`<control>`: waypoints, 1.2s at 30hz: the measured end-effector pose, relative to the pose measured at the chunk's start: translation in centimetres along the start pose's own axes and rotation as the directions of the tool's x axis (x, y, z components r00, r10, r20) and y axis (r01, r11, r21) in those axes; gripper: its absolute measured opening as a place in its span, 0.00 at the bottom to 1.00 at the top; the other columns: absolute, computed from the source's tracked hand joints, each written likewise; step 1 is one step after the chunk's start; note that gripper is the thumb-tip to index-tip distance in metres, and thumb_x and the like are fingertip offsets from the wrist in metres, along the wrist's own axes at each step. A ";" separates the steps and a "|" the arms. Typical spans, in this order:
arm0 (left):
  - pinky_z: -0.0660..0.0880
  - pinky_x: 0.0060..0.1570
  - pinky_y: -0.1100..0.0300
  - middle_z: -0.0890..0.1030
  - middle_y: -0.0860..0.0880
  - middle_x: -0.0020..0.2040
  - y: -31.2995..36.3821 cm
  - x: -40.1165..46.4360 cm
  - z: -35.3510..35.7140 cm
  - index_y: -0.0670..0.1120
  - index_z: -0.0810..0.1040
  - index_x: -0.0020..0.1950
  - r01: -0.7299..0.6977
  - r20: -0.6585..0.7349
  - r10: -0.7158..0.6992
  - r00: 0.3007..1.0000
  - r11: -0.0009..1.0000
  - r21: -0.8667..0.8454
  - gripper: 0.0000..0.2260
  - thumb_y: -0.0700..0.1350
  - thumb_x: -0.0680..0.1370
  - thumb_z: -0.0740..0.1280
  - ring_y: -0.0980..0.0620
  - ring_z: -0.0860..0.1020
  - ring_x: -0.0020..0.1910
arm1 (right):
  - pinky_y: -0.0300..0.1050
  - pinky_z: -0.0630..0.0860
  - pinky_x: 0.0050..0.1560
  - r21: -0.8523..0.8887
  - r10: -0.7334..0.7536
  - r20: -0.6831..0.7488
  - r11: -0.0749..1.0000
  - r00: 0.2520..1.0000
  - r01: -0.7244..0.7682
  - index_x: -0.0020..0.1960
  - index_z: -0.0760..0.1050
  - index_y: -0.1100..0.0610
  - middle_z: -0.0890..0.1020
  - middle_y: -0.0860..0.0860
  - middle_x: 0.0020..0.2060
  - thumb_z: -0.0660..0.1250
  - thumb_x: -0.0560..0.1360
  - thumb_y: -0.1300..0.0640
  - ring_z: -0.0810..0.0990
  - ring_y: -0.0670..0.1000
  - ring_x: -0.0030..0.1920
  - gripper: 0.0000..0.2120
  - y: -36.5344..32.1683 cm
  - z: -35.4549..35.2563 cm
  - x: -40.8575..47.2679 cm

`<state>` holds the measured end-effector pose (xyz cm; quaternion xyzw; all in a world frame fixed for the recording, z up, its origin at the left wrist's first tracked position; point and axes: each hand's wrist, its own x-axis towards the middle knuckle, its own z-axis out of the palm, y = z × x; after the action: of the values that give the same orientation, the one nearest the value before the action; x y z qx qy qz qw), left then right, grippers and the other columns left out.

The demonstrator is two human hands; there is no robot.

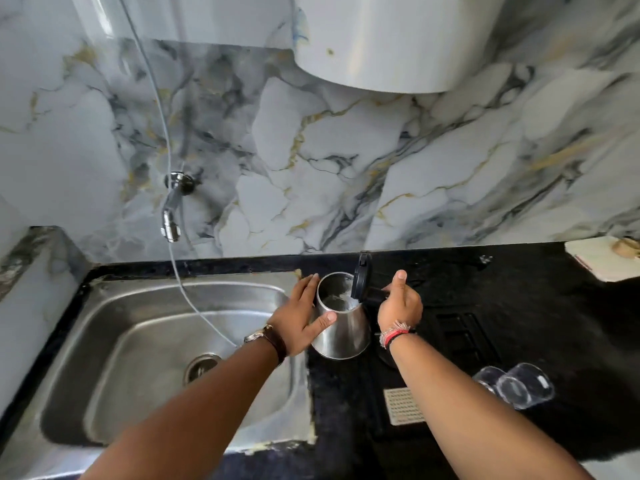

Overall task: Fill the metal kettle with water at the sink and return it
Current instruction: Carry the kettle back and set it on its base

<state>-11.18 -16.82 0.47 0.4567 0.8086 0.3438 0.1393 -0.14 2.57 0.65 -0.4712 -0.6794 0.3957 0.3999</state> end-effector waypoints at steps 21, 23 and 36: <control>0.68 0.68 0.55 0.58 0.52 0.78 10.6 7.0 16.3 0.53 0.51 0.82 0.199 -0.037 -0.203 0.979 0.977 -0.082 0.46 0.75 0.73 0.62 0.50 0.69 0.71 | 0.41 0.67 0.32 0.068 0.042 0.142 0.996 0.989 -0.052 0.25 0.74 0.49 0.77 0.46 0.21 0.50 0.76 0.31 0.77 0.47 0.29 0.32 11.8 -9.9 12.6; 0.70 0.65 0.55 0.58 0.52 0.78 10.8 6.6 16.4 0.52 0.50 0.82 0.202 -0.049 -0.205 0.977 0.977 -0.070 0.46 0.74 0.73 0.63 0.49 0.71 0.69 | 0.44 0.68 0.32 0.063 0.030 0.167 0.997 0.986 -0.041 0.26 0.74 0.52 0.77 0.49 0.22 0.51 0.76 0.32 0.77 0.51 0.28 0.32 11.7 -9.9 12.8; 0.66 0.65 0.58 0.57 0.53 0.79 11.8 6.1 16.6 0.55 0.46 0.82 0.252 0.024 -0.251 0.968 0.965 -0.066 0.48 0.76 0.72 0.61 0.49 0.69 0.71 | 0.53 0.67 0.29 0.041 0.028 0.230 0.998 0.973 -0.039 0.26 0.65 0.56 0.67 0.48 0.19 0.63 0.75 0.41 0.65 0.51 0.25 0.25 13.5 -10.6 12.5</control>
<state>1.98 -0.52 -2.96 0.3479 0.8466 0.3474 0.2038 11.02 19.55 -5.62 -0.4248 -0.7038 0.4692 0.3226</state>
